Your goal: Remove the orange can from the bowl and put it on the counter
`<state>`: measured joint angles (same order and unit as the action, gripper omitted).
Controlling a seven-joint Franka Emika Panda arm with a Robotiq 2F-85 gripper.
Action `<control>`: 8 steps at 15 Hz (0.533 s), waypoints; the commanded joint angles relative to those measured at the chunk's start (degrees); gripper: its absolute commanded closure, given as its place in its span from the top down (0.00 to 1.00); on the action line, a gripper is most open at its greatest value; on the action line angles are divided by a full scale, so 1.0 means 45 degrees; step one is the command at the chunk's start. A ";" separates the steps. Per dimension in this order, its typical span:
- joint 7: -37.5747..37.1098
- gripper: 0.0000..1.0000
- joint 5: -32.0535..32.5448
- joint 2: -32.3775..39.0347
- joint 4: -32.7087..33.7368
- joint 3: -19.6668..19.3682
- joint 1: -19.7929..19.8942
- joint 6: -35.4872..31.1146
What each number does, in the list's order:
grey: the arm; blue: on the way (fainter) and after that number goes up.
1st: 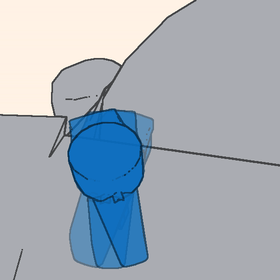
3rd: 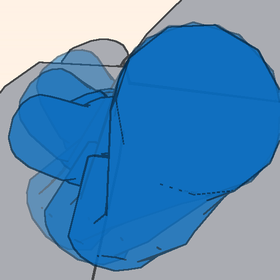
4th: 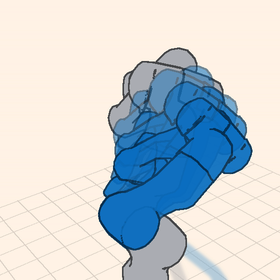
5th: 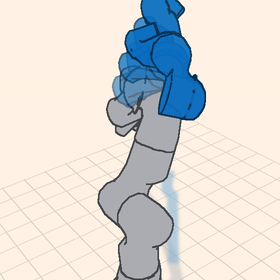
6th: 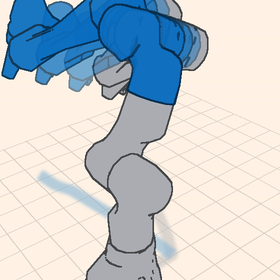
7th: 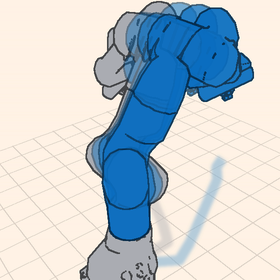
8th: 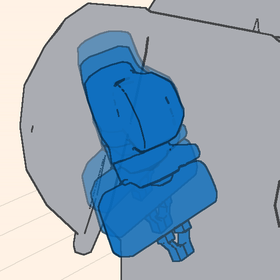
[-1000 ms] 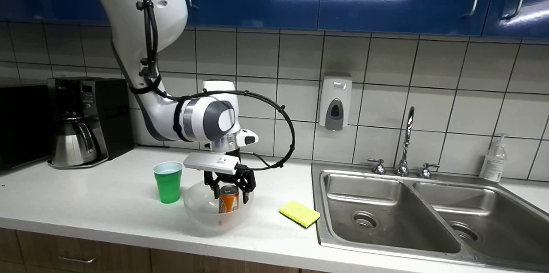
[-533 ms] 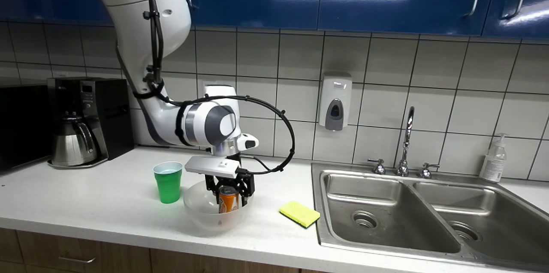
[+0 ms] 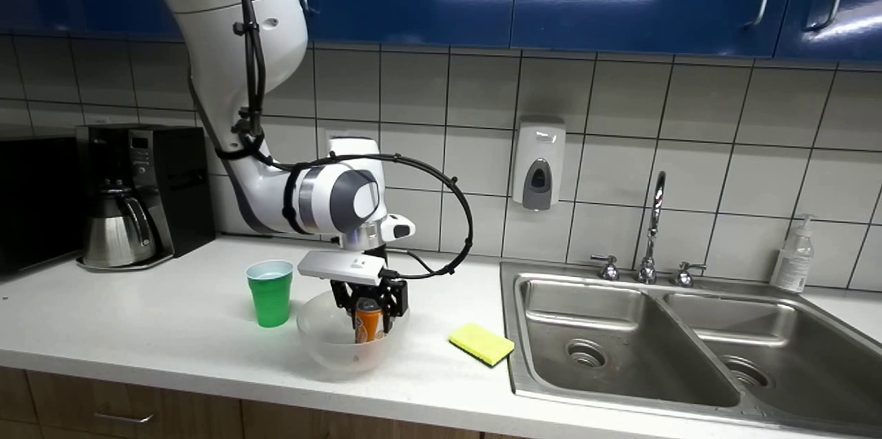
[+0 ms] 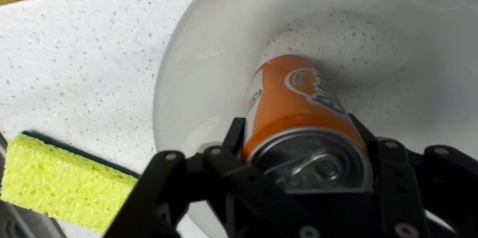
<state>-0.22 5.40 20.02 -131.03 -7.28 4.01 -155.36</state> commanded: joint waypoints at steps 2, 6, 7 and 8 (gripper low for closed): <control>-0.0431 0.40 0.0057 0.0111 0.0356 -0.0041 -0.0180 0.0068; -0.0497 0.40 0.0019 -0.0054 0.0492 -0.0019 -0.0244 0.0174; -0.0484 0.40 0.0006 -0.0147 0.0536 -0.0007 -0.0249 0.0211; -0.0481 0.40 0.0008 -0.0208 0.0582 -0.0010 -0.0254 0.0203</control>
<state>-1.05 5.40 20.35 -129.67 -7.28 3.19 -155.36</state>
